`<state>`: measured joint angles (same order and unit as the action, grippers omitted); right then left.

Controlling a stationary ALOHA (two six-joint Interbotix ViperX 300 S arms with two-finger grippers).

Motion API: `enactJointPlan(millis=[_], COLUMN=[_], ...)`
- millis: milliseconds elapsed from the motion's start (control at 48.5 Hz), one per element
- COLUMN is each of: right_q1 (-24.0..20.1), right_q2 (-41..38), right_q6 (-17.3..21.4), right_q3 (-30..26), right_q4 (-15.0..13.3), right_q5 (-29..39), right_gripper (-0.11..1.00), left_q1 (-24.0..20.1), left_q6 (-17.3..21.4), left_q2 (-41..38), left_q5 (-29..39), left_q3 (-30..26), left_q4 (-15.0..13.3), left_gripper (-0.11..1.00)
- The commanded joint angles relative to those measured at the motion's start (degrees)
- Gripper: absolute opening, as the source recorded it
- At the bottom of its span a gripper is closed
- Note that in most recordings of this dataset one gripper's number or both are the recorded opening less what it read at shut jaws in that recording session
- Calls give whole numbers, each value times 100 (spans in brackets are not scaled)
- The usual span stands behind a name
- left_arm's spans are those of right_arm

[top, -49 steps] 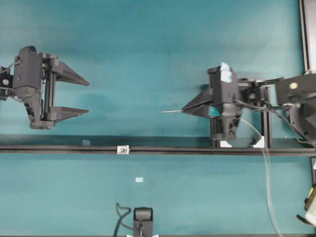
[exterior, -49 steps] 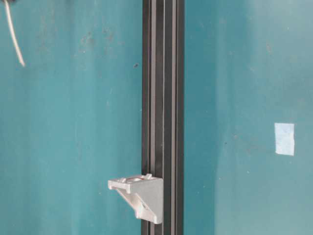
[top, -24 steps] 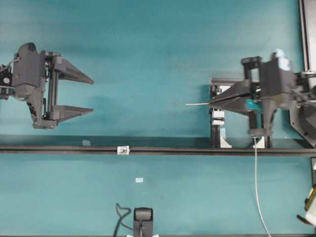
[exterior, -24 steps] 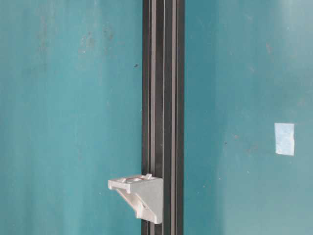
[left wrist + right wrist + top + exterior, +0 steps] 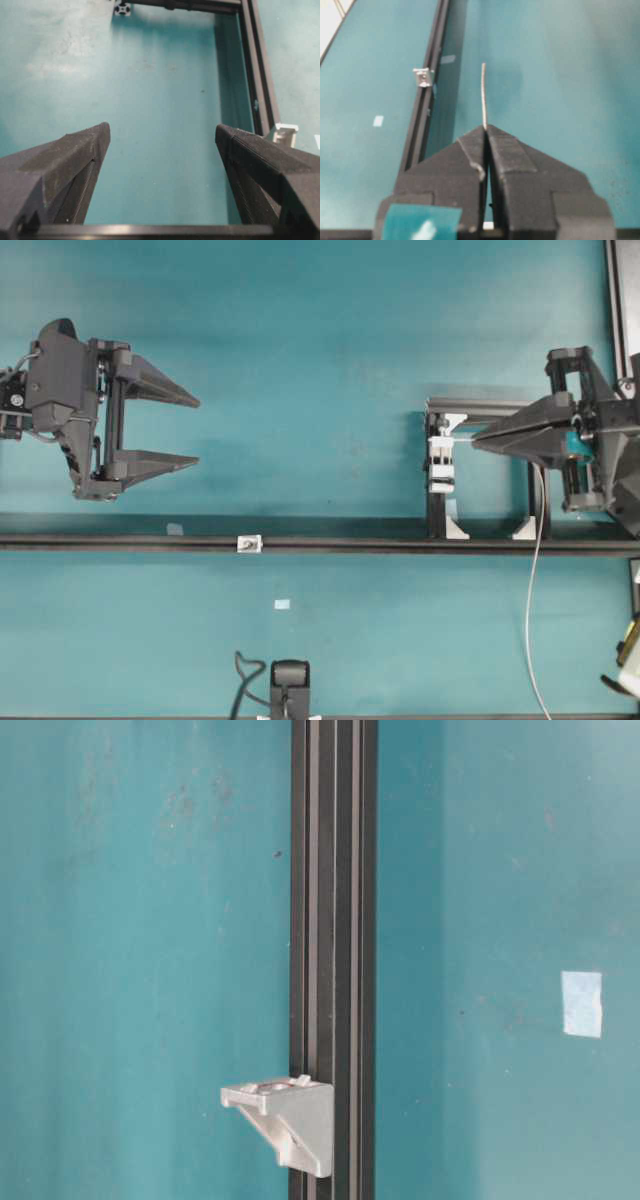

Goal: Insert the wire into the hole on the left side and pull it with the left arm.
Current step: 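Carry the wire with the right gripper toward the rail bracket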

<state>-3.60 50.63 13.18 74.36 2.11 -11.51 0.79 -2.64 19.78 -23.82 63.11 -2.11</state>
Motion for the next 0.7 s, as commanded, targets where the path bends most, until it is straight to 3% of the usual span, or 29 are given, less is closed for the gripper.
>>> enactJointPlan(millis=[0,206,536,680], right_q1=[0,-62,-589,-949], right_q2=[-105,-712,-2320,-3138], right_q6=[97,193,149,-132], right_q3=[26,123,-123,-290], right_q4=[18,18,35,475], right_q5=[-272,-949,-2531,-3243], right_gripper=[2,2,2,2], left_q1=[105,466,1028,1143], left_q6=[-9,-185,-387,-387], left_q2=[0,-264,-896,-1160], left_q5=[-88,-378,-1564,-1819], left_q3=[-123,-88,167,167], left_q4=[-35,-53,-53,-62], left_gripper=[81,80,80,80])
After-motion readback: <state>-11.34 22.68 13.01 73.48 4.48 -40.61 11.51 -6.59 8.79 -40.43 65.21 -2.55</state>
